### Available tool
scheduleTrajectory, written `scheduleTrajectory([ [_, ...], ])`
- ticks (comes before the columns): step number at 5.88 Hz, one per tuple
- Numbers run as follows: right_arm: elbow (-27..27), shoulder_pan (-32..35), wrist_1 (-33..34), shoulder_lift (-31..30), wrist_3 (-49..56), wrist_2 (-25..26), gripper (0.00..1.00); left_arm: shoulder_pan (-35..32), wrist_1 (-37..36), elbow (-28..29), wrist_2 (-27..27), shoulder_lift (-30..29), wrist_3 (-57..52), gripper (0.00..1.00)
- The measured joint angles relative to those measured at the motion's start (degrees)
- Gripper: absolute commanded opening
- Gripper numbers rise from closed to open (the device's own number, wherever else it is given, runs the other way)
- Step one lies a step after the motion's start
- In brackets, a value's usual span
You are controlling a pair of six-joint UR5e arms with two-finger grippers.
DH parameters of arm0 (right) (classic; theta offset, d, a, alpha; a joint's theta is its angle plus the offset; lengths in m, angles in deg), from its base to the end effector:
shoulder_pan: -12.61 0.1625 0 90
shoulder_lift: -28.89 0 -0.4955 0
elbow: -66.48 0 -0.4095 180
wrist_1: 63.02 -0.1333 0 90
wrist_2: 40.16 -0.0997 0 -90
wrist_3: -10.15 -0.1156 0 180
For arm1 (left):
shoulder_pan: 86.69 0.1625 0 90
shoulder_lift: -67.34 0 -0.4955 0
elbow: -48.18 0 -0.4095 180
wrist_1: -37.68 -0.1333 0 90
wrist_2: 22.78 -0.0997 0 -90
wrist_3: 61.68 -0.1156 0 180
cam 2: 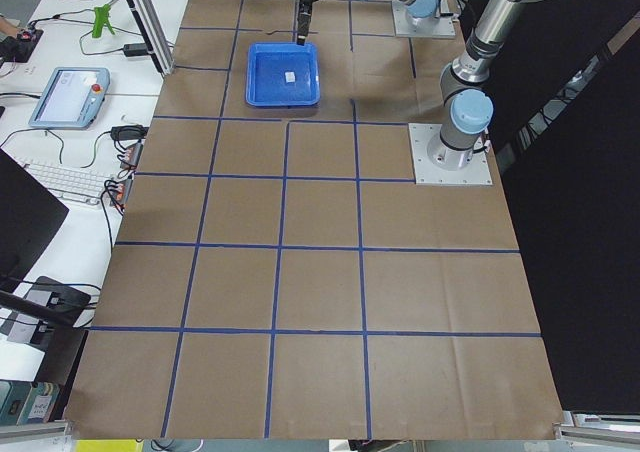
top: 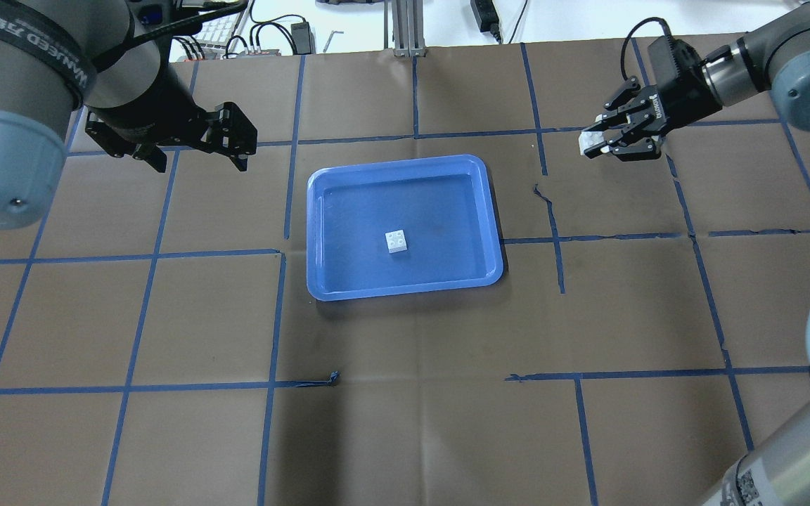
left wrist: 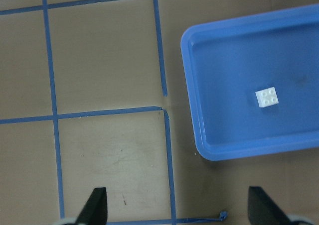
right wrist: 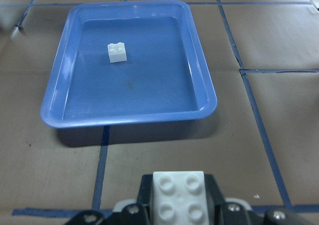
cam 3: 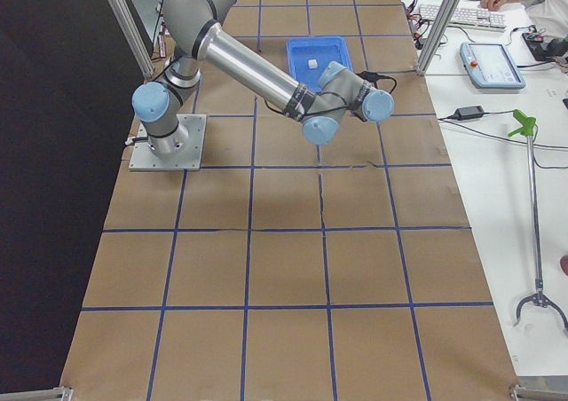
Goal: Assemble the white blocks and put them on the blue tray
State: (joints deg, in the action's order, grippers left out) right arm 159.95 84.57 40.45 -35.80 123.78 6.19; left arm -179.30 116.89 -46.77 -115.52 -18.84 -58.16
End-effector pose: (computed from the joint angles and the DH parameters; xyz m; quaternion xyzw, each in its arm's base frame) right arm 0.0029 -0.6791 0.3063 -0.6483 0.6548 -0.2855 0.2637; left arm -0.1501 -0.4877 0.5517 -0.0099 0.9961 -0.0853 0.0193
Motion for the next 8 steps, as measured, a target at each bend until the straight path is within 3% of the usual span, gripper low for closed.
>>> scheduleTrajectory([
  [3, 12.9, 14.5, 38.3, 0.8, -32.4, -0.1, 0.19, 0.0, 0.7, -0.8, 0.2, 0.7, 1.1, 0.99],
  [4, 14.6, 18.8, 47.2, 2.2, -40.2, 0.2, 0.19, 0.0, 0.9, -0.6, 0.3, 0.8, 1.2, 0.99],
  [6, 16.2, 22.4, 57.1, 7.4, -43.3, 0.6, 0.20, -0.1, 1.0, -0.1, 0.5, 0.7, 1.2, 0.99],
  [8, 17.0, 23.0, 60.5, 9.7, -42.1, 0.7, 0.20, -0.1, 1.0, 0.1, 0.6, 0.5, 1.3, 0.99],
])
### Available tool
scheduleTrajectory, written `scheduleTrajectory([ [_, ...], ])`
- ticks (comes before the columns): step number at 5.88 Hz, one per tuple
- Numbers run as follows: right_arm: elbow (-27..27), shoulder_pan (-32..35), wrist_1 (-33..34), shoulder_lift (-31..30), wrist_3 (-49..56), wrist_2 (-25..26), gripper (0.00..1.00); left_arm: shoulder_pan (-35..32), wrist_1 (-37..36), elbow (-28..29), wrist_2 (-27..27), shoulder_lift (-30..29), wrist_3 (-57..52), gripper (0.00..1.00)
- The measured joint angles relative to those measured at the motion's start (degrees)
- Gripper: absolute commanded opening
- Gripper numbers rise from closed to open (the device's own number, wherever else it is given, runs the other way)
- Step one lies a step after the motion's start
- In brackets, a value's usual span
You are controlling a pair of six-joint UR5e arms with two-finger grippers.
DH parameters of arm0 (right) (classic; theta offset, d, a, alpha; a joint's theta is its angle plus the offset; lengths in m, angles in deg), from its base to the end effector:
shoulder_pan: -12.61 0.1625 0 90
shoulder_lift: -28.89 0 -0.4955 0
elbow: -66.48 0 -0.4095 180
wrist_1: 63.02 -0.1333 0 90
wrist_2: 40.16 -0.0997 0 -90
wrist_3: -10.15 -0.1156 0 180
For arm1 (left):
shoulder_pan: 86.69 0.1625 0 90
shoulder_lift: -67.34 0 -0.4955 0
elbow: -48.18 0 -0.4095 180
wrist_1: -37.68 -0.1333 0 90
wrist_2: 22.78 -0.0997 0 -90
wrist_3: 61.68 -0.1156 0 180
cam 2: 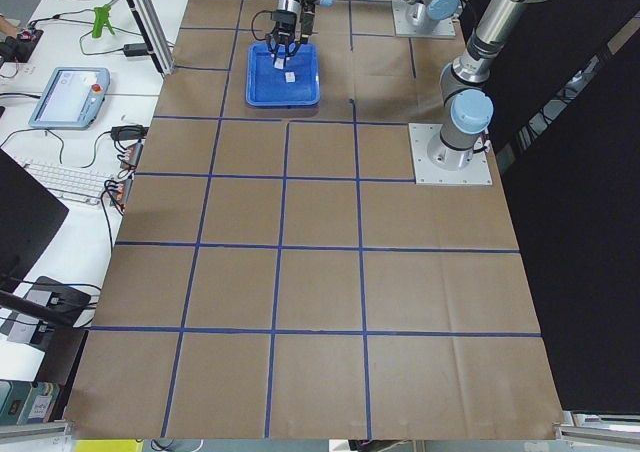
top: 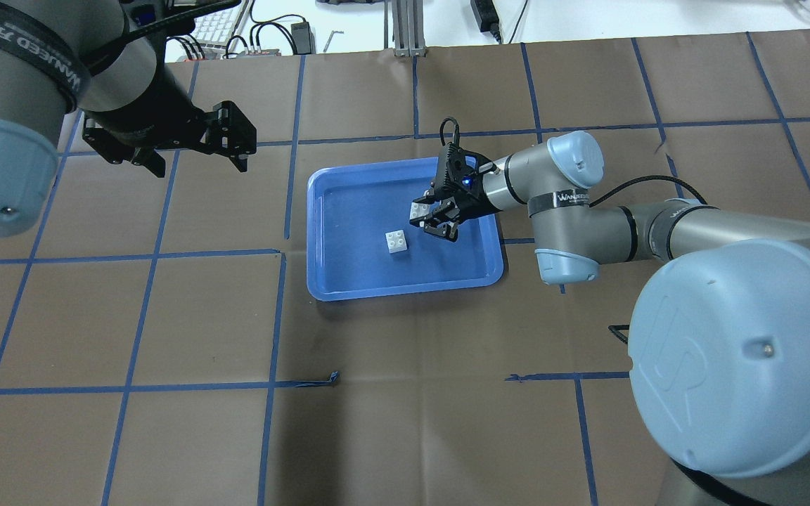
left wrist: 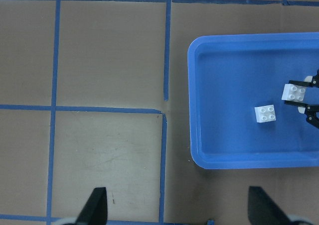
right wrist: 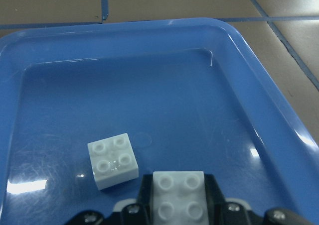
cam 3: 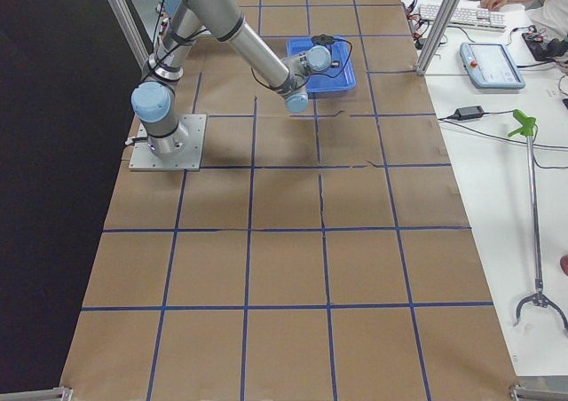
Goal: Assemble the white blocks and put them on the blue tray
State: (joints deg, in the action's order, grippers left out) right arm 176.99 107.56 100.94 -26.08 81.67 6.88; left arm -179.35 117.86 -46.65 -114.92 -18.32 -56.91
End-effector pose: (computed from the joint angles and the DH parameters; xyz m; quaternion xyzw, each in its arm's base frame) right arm 0.2663 -0.6168 0.1818 -0.6145 0.6852 -0.3229 0.2204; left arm -0.1515 -0.4826 0.5552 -0.0199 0.9963 -0.0824 0.0133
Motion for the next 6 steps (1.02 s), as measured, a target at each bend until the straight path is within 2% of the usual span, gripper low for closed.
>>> scheduleTrajectory([
  [6, 2.8, 2.3, 0.9, 0.2, 0.9, 0.0, 0.21, 0.1, 0.1, -0.1, 0.0, 0.0, 0.1, 0.99],
])
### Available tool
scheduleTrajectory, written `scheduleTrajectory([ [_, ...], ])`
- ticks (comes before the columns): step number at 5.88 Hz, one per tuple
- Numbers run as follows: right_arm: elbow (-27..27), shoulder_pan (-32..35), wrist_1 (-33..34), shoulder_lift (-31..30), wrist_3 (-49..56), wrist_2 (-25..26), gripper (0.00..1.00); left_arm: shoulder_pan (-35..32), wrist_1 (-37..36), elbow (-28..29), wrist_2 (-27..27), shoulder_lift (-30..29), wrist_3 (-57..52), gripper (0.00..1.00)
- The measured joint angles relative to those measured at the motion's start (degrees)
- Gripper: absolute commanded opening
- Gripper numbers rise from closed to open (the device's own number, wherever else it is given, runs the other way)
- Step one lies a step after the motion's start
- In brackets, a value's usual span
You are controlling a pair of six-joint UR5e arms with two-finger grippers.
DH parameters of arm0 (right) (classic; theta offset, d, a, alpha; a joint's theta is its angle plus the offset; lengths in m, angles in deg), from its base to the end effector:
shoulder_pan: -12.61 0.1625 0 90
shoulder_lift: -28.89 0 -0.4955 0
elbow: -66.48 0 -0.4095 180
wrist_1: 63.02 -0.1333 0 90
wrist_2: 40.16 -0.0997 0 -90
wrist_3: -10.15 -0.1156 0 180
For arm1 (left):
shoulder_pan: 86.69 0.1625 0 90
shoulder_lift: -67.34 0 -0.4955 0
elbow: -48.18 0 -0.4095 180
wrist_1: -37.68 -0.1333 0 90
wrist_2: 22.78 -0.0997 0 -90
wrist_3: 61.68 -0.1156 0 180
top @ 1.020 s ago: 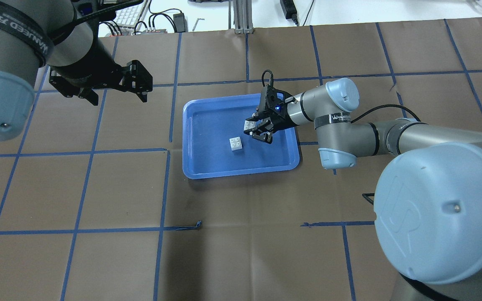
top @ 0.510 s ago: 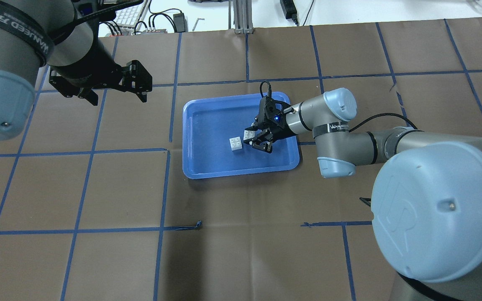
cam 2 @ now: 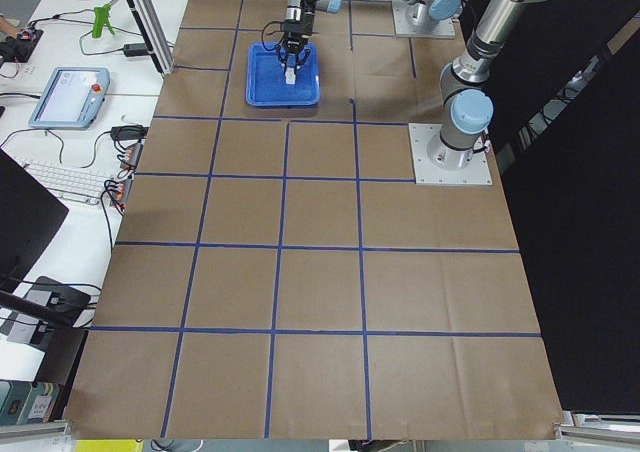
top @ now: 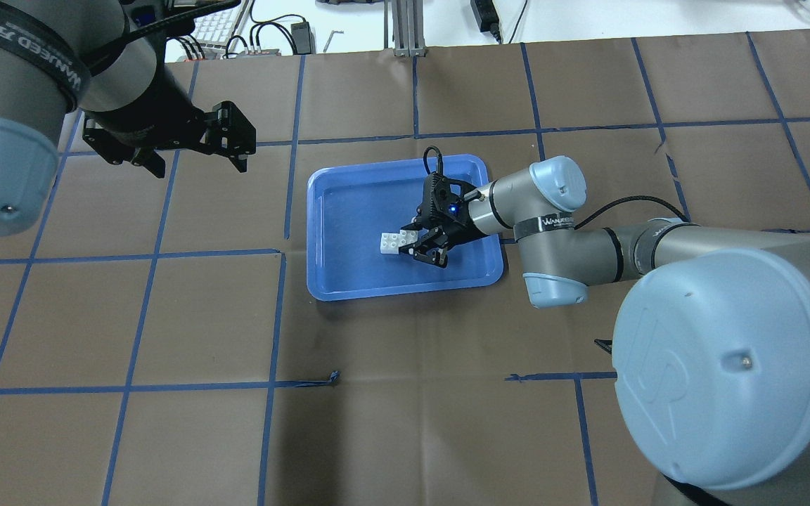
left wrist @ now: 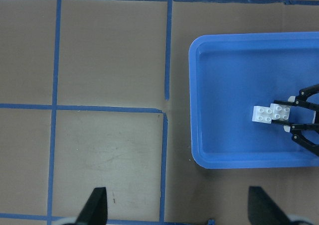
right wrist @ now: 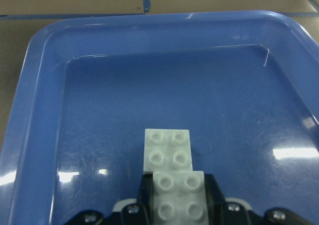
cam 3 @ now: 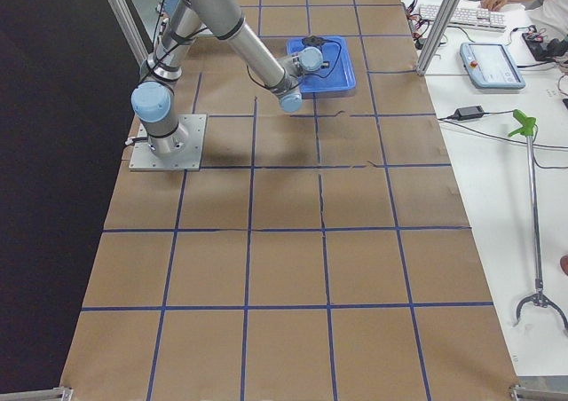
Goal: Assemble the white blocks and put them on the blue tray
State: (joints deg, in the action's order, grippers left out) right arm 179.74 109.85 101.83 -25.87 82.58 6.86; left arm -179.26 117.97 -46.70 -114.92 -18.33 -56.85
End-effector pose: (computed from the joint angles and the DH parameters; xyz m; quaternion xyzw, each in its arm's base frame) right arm 0.2885 -0.5877 0.1650 -0.6300 0.6739 -0.3068 0.2342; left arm -0.1508 -0.4826 0.5545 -0.0211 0.9964 -0.0809 0.0134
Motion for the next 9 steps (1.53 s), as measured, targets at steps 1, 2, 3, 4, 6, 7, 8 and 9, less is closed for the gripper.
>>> scheduleTrajectory([
  [1, 0.1, 0.0, 0.1, 0.0, -0.1, 0.0, 0.22, 0.0, 0.0, 0.0, 0.0, 0.0, 0.0, 0.99],
  [2, 0.1, 0.0, 0.1, 0.0, -0.2, -0.1, 0.22, 0.0, 0.0, 0.0, 0.0, 0.0, 0.0, 0.99],
  [3, 0.3, 0.1, 0.1, -0.1, -0.2, -0.1, 0.22, 0.0, 0.0, 0.0, 0.0, 0.0, 0.0, 0.99],
  [4, 0.7, 0.1, 0.1, -0.2, -0.3, 0.0, 0.22, 0.0, 0.0, 0.0, 0.0, 0.0, 0.0, 0.99],
  [6, 1.0, 0.1, 0.1, -0.2, -0.2, -0.1, 0.22, 0.0, 0.0, 0.0, 0.0, 0.0, 0.0, 0.99],
  [7, 1.1, 0.1, 0.1, -0.3, -0.2, -0.1, 0.22, 0.0, 0.0, 0.0, 0.0, 0.0, 0.0, 0.99],
  [8, 1.0, 0.1, 0.2, -0.2, -0.1, -0.1, 0.23, 0.0, 0.0, 0.0, -0.1, 0.1, 0.0, 0.99],
  [9, 1.0, 0.2, 0.2, -0.2, -0.1, -0.2, 0.27, 0.0, 0.0, 0.0, -0.1, 0.1, 0.0, 0.99],
])
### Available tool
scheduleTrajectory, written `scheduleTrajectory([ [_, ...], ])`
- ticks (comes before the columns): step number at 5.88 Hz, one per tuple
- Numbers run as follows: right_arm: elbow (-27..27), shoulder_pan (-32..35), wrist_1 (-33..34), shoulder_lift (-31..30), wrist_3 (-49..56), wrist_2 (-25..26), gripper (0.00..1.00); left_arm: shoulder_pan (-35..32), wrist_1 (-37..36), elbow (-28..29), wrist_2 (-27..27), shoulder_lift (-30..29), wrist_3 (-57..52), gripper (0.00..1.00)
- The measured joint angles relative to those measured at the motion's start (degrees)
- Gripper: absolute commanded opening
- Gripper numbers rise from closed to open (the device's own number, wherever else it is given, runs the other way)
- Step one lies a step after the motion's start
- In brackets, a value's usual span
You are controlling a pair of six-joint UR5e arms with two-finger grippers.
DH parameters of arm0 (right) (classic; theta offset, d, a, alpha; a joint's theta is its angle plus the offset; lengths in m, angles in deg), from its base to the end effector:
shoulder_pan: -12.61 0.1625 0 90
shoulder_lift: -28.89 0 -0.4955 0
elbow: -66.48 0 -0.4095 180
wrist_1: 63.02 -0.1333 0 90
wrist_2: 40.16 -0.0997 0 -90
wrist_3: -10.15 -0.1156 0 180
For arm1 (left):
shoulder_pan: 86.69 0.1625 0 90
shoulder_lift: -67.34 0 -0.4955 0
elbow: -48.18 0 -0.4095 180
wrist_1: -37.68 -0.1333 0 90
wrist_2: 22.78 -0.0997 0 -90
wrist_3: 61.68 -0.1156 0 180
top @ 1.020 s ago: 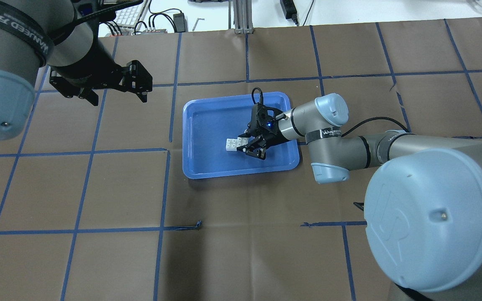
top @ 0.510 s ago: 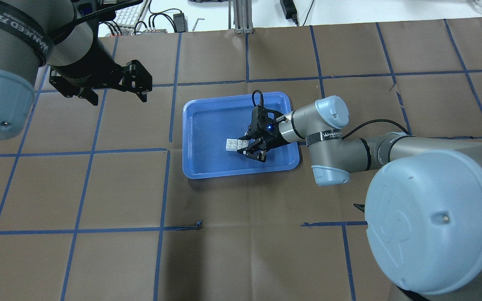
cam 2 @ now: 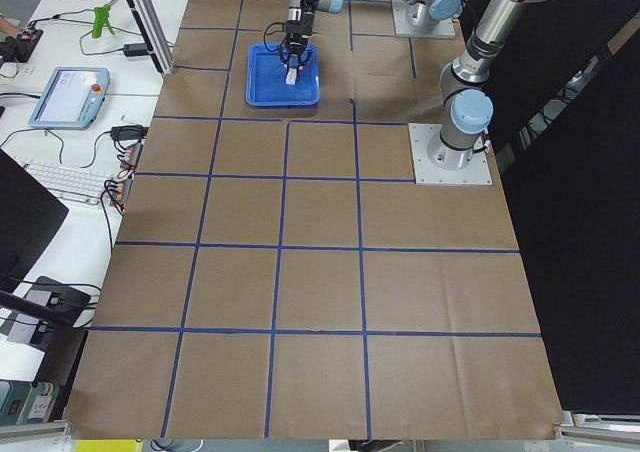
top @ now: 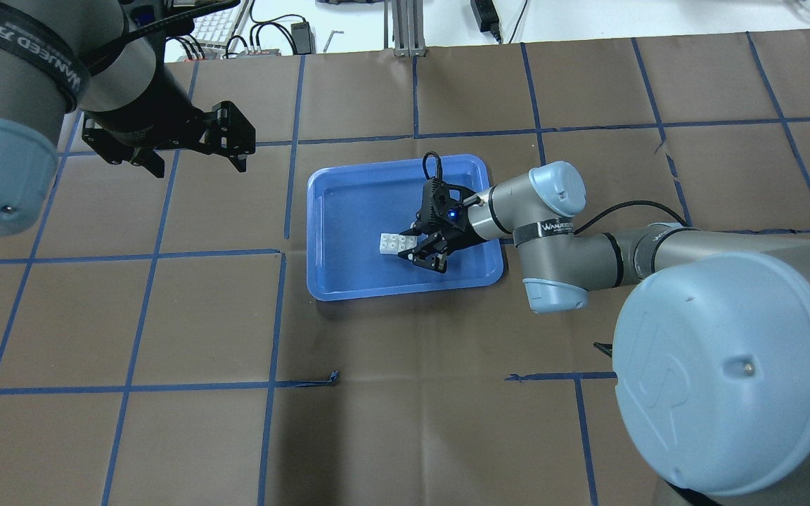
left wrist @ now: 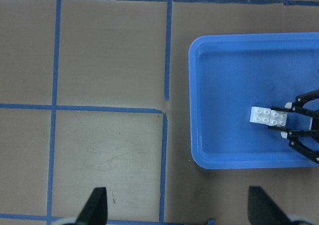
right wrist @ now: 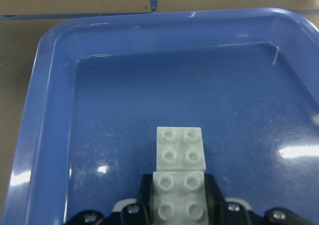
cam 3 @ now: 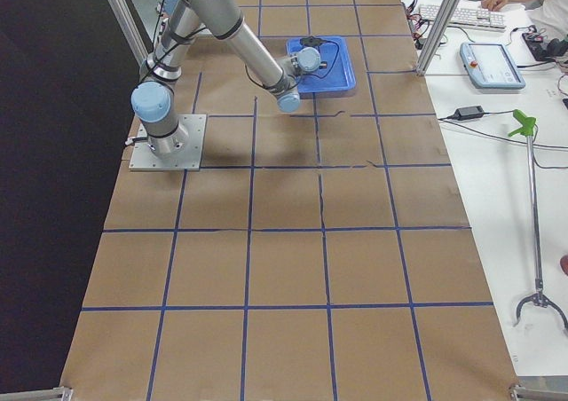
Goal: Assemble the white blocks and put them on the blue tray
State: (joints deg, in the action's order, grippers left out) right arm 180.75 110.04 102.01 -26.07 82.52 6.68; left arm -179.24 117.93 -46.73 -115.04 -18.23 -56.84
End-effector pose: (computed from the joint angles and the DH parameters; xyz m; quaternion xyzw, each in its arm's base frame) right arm 0.2898 -0.5797 0.1619 -0.6295 0.6744 -0.3029 0.2391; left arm -0.1503 -0.4820 0.5551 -0.0215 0.9963 -0.0819 0.0144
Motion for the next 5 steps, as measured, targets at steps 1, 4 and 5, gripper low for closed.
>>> scheduleTrajectory([
  [1, 0.0, 0.0, 0.0, 0.0, 0.0, -0.1, 0.36, 0.0, 0.0, 0.0, 0.0, 0.0, 0.0, 0.99],
  [4, 0.0, 0.0, 0.1, 0.1, 0.0, -0.3, 0.36, 0.0, 0.0, 0.0, -0.2, 0.1, 0.0, 0.99],
  [5, 0.0, 0.0, 0.3, 0.2, 0.0, -0.4, 0.37, 0.0, 0.0, 0.0, -0.2, 0.1, 0.0, 0.99],
])
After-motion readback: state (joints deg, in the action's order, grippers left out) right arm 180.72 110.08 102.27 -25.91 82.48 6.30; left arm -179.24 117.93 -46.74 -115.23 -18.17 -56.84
